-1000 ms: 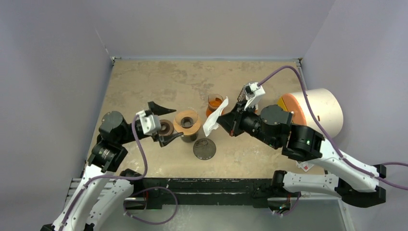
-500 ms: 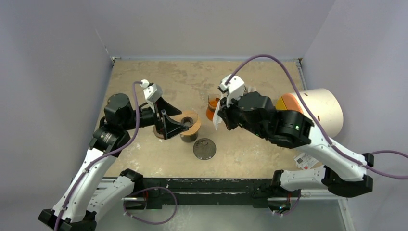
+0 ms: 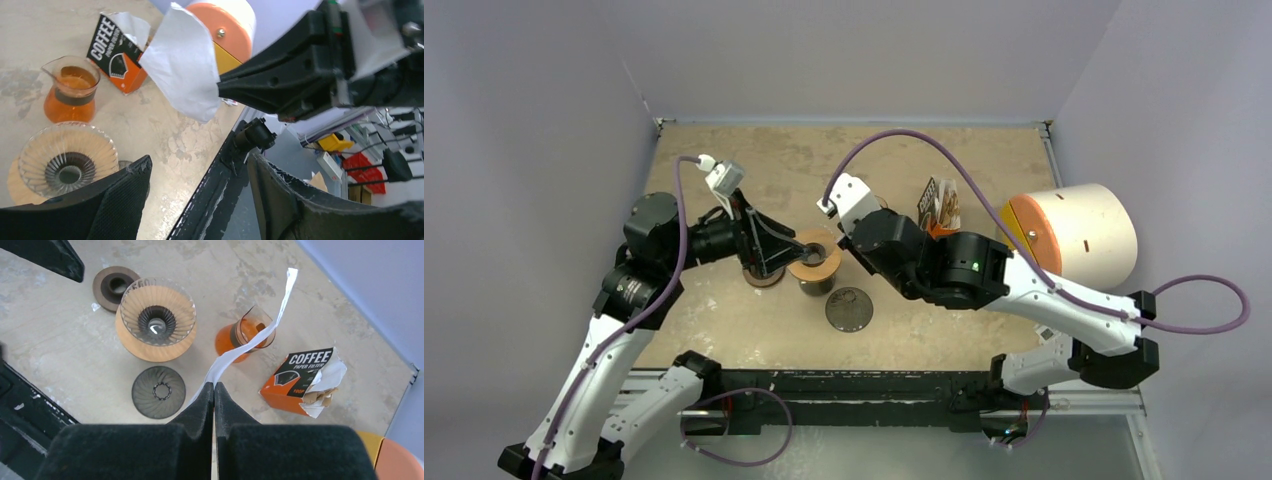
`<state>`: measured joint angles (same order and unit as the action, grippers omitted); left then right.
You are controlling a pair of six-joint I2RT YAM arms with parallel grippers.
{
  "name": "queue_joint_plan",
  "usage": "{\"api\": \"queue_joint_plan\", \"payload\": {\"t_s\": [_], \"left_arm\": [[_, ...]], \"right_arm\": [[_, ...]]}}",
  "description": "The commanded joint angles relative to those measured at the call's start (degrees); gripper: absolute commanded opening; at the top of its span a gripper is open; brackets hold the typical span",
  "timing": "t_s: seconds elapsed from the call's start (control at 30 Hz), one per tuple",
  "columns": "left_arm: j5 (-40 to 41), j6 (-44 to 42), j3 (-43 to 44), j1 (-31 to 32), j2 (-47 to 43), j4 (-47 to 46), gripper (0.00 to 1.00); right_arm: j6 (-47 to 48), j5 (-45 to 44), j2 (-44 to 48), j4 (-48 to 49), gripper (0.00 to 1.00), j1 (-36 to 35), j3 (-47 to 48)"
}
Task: Place the coffee filter in the dripper
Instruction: Place the coffee filter in the coffee dripper.
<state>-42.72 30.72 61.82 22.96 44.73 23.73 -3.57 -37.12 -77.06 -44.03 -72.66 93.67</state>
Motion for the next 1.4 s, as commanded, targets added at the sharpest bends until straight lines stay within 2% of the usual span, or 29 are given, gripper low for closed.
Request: {"api": "queue_joint_plan", "payload": {"t_s": [0.0, 0.17, 0.4, 0.8, 1.03, 1.37], "left_arm": [[6.41, 4.55, 1.89, 0.18, -0.87, 1.73, 0.67], [10.31, 9.18, -1.47, 2.27, -1.57, -1.18, 0.64], [19.94, 9.25, -2.57, 11.08, 0.16, -2.18, 0.63], [25.64, 9.58, -3.63, 13.1, 2.26, -5.31, 0.63], [27.96, 9.26, -3.83, 17.46, 3.91, -7.06, 0.63], [35.99, 6.56, -3.7, 22.32, 4.98, -5.97, 0.62]], "right_arm": [[0.7, -8.99, -1.25, 2.96, 0.0, -2.05, 3.7], [-4.82, -14.61, -5.19, 1.23, 0.0, -4.24, 7.48], [-11.49, -17.87, -10.76, -3.49, 0.0, -5.18, 13.32], [-16.1, -14.42, -12.33, -5.92, 0.0, -5.46, 16.27], [-18.03, -14.41, -13.02, -7.59, 0.0, -5.42, 16.89], [-19.69, -14.03, -11.98, -7.41, 0.0, -5.47, 16.22]]}}
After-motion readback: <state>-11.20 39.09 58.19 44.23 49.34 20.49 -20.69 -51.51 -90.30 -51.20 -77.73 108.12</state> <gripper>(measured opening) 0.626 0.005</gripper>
